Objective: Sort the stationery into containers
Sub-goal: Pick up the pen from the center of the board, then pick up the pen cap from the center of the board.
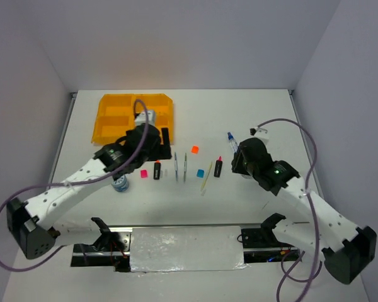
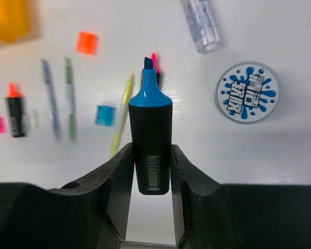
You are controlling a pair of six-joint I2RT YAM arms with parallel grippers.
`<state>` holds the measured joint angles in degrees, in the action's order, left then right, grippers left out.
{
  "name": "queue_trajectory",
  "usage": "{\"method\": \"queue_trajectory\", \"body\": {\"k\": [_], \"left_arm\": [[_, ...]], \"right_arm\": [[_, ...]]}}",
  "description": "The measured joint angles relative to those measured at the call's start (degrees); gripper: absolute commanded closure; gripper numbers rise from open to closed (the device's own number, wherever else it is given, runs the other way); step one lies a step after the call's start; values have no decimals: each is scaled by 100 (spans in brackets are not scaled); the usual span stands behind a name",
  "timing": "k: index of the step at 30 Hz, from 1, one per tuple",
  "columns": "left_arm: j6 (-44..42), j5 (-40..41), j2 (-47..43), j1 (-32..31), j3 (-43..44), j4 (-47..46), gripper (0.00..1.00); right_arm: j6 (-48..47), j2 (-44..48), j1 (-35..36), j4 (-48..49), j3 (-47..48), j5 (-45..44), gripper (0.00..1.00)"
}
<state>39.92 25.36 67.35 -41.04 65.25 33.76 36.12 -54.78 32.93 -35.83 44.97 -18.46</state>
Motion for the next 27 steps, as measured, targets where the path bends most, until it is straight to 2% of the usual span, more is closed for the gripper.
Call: {"method": "queue_trajectory", "body": {"k": [3,4,6,15,26,27], "left_arm": [[199,153,737,-586,170,-225,14],[245,175,1038,-761,258,-302,24],[291,184,1556,-960,413,-446,29],[227,-173,3832,-1270,1628,-774,24],[260,-332,4509,-1279,1845,-769,26],[260,-332,4533,-1279,1845,-772,28]], "right_arm": [[-9,625,22,-503,446,-109,97],[-20,785,22,-691,592,-144,97],[-35,1064,28,-981,798,-219,97],[-170,1733,31,-1952,1086,-302,95],[-485,1720,31,-2055,975,44,94],[-514,1714,31,-2068,968,63,94]]}}
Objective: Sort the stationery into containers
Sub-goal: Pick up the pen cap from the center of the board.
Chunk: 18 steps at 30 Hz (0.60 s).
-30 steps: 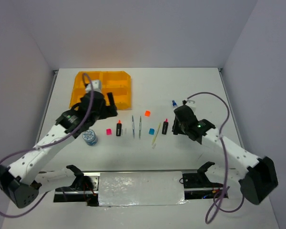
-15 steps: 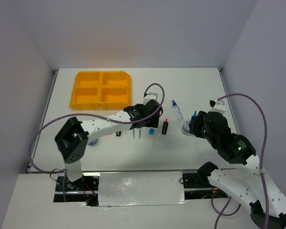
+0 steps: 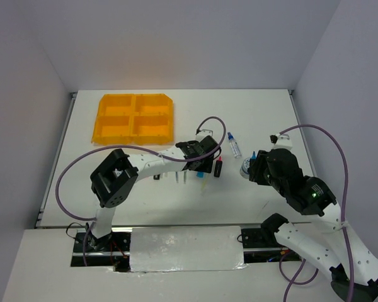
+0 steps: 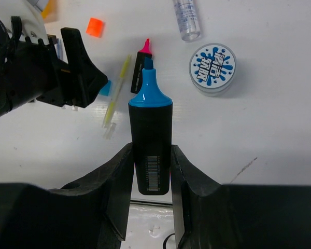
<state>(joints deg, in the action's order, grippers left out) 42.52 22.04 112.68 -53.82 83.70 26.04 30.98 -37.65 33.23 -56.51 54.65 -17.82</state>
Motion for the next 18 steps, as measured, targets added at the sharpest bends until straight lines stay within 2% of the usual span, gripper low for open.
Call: {"method": "queue_trajectory", "body": {"k": [11,18], "left_arm": [[122,-4,455,0,-2,-66,29],[140,83,535,0,7,-81,38]], "right_arm": [[-168,-15,0,0,0,90,94],[-234,-81,0,0,0,151,93]]}}
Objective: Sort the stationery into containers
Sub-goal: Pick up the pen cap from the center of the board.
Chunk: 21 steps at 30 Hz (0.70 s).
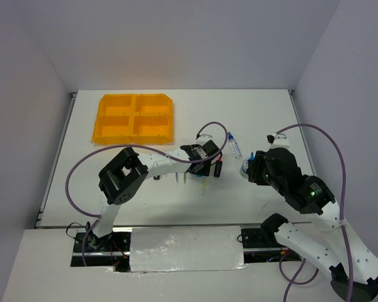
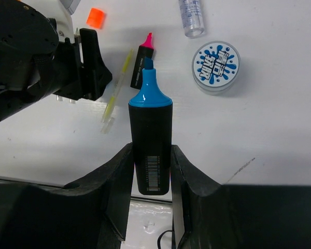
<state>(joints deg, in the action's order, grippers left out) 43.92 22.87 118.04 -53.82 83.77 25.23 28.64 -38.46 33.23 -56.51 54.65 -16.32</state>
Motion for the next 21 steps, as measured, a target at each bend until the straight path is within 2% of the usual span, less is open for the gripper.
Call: {"method": "queue_trajectory", "body": {"k": [4,5,8,18,21], "left_arm": [[20,31,0,-2,-31,-48,51],[35,46,0,-4,-50,-81,60],[107,101,-7,-31,-94,-160,73],[151,-26,-345,-90,-442,-245,85],[140,-94,-651,-114,-503,-168,93]], "right_arm": [[-4,4,0,0,0,20,93],[-4,7,0,0,0,31,93],[-13,28,0,2,0,74,93],[-160,179,0,382,-271,688,94],[-223,350,0,649,-433,955,96]]}}
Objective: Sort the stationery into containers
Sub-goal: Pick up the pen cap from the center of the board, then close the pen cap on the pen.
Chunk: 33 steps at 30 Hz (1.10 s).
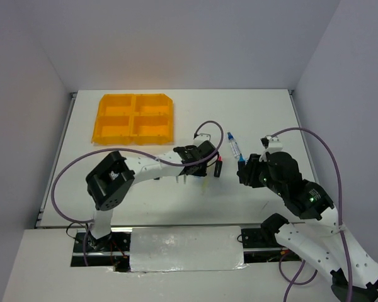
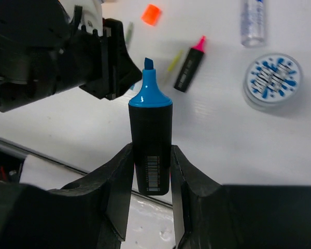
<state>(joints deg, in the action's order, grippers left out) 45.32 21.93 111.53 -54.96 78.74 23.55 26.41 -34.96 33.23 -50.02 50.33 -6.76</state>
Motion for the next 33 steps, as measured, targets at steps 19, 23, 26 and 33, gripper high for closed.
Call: {"method": "queue_trajectory", "body": {"k": [19,23,26,33], "left_arm": [[-1091,-1895,-4625,-4,-1818,-3532,93],[-1062,-2697,-5029,-7,-2490,-4745,89],[-1047,-3099,-5139,-7,-2809,-5327,88],[-1016,-3556,-5209,-7,-3198,-6323,82]], "right_arm": [[811,1102,90,5193,-3069,3180,100],[1082,570,330,6389,-3101,3624,100],[1235,448,518,7163,-3117,3860,100],[1425,396,859,8502,-3126,4170,100]]}}
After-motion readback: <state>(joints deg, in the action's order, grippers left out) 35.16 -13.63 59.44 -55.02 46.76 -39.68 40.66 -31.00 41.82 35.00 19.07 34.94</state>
